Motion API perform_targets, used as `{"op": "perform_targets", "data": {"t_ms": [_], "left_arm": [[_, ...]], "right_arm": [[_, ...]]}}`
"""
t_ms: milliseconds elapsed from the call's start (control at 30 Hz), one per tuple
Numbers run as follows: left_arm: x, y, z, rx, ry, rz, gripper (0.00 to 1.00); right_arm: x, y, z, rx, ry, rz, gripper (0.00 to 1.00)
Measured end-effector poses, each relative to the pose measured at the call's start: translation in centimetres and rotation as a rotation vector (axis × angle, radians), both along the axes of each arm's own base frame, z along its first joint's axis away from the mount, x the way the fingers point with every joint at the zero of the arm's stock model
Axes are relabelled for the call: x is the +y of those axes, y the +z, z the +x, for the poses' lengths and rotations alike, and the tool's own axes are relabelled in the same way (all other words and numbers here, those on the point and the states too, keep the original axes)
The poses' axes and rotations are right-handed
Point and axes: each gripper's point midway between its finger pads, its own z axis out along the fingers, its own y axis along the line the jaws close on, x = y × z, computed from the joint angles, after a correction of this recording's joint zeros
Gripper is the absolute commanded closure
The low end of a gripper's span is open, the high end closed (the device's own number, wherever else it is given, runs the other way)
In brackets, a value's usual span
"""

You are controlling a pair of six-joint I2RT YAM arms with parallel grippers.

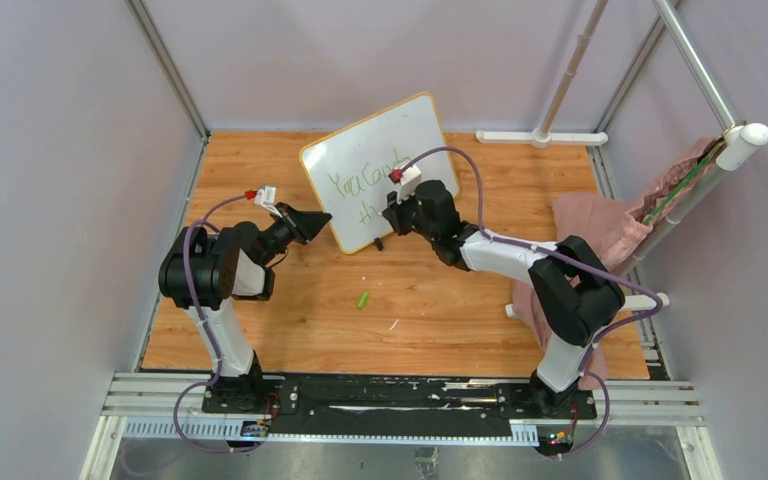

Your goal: Write a sentence on the whiteboard

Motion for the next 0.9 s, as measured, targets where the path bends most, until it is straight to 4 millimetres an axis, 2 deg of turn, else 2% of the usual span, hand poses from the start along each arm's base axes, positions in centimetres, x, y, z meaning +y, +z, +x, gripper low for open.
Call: {"op": "perform_targets", "data": {"t_ms": [633, 900], "left_arm": [[0.0, 0.0, 0.0, 0.000, 0.000, 0.000, 1.00], [0.0, 0.0, 0.0, 0.000, 0.000, 0.000, 1.00]], "right_arm": [[2.6, 3.8, -0.3, -0.053, 0.051, 0.051, 1.00], [3.1, 3.0, -0.5, -0.033, 0.069, 0.039, 1.00]]}}
